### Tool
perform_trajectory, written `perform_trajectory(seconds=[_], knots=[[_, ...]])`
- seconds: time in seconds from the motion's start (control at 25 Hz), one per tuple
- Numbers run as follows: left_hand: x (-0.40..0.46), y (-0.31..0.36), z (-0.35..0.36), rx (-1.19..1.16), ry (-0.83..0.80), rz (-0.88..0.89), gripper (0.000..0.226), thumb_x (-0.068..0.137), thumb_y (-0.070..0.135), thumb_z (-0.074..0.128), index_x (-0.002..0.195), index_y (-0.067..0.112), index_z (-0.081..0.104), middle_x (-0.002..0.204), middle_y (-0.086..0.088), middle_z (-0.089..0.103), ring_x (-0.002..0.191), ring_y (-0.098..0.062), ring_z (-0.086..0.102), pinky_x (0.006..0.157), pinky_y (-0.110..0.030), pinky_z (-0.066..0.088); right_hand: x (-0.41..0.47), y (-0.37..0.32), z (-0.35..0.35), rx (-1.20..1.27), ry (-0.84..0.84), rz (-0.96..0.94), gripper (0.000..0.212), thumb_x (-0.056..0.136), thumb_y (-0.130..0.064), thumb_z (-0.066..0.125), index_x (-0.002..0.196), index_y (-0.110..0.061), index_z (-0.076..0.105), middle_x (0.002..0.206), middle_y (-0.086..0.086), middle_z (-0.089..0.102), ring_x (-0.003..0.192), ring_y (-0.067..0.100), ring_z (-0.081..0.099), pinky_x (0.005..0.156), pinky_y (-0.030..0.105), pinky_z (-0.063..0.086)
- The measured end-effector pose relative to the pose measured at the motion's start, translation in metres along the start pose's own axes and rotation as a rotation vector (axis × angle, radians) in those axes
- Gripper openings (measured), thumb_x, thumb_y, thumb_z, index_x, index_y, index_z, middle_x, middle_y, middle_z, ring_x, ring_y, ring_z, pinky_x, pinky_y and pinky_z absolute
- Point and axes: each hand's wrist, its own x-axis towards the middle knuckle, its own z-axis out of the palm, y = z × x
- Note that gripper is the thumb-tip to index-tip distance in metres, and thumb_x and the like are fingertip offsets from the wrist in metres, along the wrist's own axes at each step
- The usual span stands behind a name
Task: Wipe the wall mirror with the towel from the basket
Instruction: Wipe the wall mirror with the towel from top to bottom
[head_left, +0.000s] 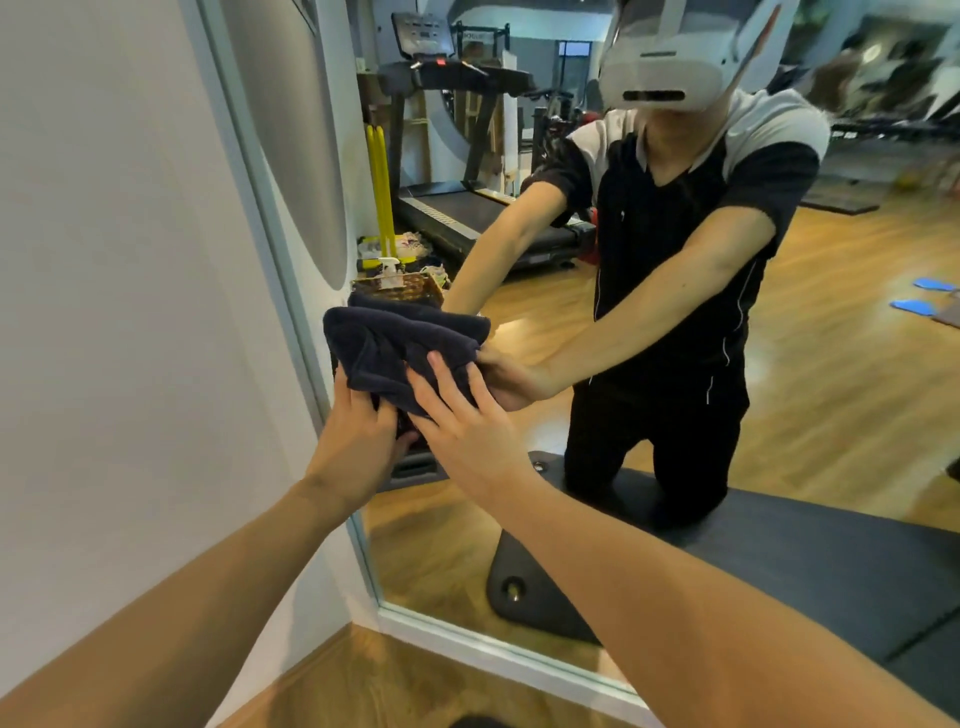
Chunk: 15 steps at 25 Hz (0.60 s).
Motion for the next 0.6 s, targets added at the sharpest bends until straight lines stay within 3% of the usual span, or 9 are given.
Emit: perform_trajectory(seconds=[0.16, 0.28, 0.4, 0.44, 0.52, 0.6], knots=[[-0.002, 0.059, -0.002, 0.026, 0.016, 0.013, 0.090, 0.086, 0.043, 0.073, 0.151, -0.002, 0.030, 0.137, -0.034, 0.051, 0.126, -0.056, 0.050, 0.107, -0.060, 0.048, -0.038, 0.048, -0.025, -0.051, -0.072, -0.085, 0.053, 0.101, -0.028, 0.051, 0.152, -0.017, 0.045, 0.160, 0.011, 0.040, 0.150, 0.038, 0.032, 0.120, 0.054, 0.033], [0.001, 0.106, -0.003, -0.085, 0.066, 0.044, 0.088, 0.087, 0.037, 0.069, 0.152, -0.005, 0.028, 0.141, -0.036, 0.044, 0.130, -0.061, 0.044, 0.107, -0.067, 0.044, -0.071, 0.087, -0.048, -0.131, -0.131, -0.129, 0.057, 0.098, -0.022, 0.032, 0.154, -0.019, 0.040, 0.162, 0.010, 0.038, 0.151, 0.037, 0.031, 0.120, 0.054, 0.031], [0.010, 0.163, -0.007, -0.072, 0.021, 0.126, 0.082, 0.087, 0.034, 0.071, 0.148, -0.009, 0.038, 0.143, -0.038, 0.046, 0.138, -0.056, 0.031, 0.112, -0.074, 0.031, -0.114, 0.126, -0.072, -0.177, -0.165, -0.114, 0.058, 0.093, -0.032, 0.053, 0.150, -0.024, 0.048, 0.160, 0.007, 0.043, 0.150, 0.035, 0.034, 0.120, 0.053, 0.027], [0.012, 0.185, -0.014, -0.075, -0.031, 0.162, 0.087, 0.090, 0.040, 0.069, 0.154, -0.006, 0.031, 0.151, -0.038, 0.038, 0.144, -0.057, 0.023, 0.116, -0.072, 0.025, -0.131, 0.140, -0.081, -0.190, -0.169, -0.096, 0.059, 0.089, -0.034, 0.061, 0.147, -0.025, 0.052, 0.158, 0.007, 0.045, 0.149, 0.035, 0.036, 0.120, 0.053, 0.026], [0.017, 0.232, -0.027, -0.060, -0.059, 0.152, 0.095, 0.095, 0.047, 0.061, 0.160, 0.002, 0.008, 0.162, -0.033, 0.004, 0.151, -0.055, -0.003, 0.123, -0.066, 0.007, -0.168, 0.172, -0.097, -0.204, -0.191, -0.082, 0.060, 0.083, -0.032, 0.070, 0.142, -0.025, 0.058, 0.155, 0.008, 0.048, 0.147, 0.036, 0.039, 0.119, 0.054, 0.025], [0.019, 0.278, -0.028, -0.012, -0.053, 0.158, 0.099, 0.102, 0.043, 0.050, 0.147, 0.003, -0.028, 0.152, -0.030, -0.029, 0.141, -0.050, -0.032, 0.120, -0.062, -0.012, -0.203, 0.205, -0.105, -0.220, -0.202, -0.091, 0.056, 0.081, -0.032, 0.075, 0.135, -0.025, 0.065, 0.152, 0.009, 0.053, 0.144, 0.038, 0.043, 0.117, 0.056, 0.028]])
